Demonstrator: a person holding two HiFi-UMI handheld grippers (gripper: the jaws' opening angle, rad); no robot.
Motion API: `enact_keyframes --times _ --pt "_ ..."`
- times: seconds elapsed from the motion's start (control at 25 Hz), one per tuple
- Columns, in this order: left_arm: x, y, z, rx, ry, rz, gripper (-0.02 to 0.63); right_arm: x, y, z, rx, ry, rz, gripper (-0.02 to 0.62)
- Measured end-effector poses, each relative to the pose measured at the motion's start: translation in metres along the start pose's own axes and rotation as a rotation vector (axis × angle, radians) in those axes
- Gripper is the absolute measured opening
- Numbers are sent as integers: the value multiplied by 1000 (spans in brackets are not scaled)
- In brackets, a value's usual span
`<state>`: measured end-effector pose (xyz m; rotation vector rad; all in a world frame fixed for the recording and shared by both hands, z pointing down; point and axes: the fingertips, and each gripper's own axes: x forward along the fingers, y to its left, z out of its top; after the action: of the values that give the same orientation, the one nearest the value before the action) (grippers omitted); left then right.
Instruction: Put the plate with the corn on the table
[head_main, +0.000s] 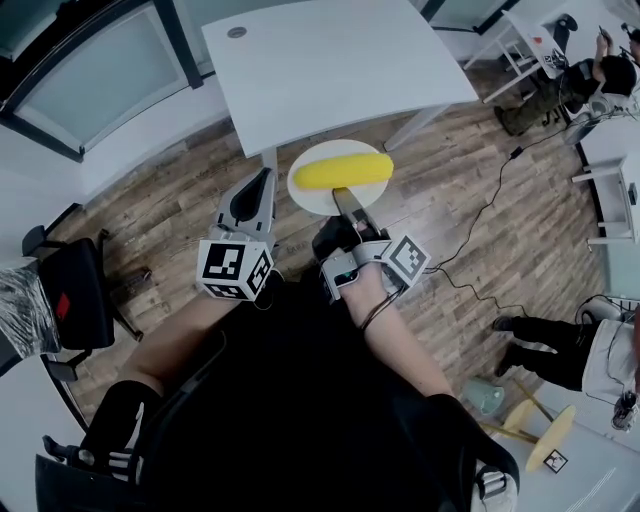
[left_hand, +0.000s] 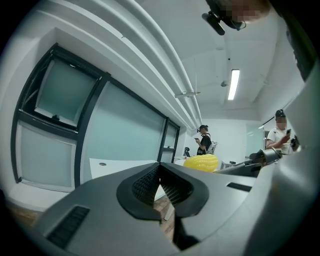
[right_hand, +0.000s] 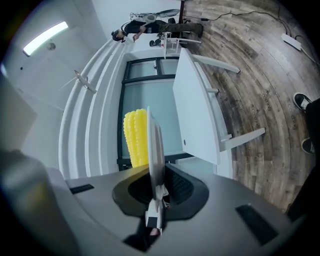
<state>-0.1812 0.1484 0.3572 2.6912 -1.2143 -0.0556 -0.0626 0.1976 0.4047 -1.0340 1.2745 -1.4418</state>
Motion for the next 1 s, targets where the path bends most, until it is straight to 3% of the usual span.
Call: enact_keyframes --times 0.44,0.76,1.0 --pt "52 12 -18 -12 51 47 3 41 -9 41 6 43 -33 34" --pt "169 -3 -4 -6 63 91 3 105 14 139 8 104 -46 34" --pt "174 -8 -9 8 36 118 3 109 7 142 2 156 -31 34"
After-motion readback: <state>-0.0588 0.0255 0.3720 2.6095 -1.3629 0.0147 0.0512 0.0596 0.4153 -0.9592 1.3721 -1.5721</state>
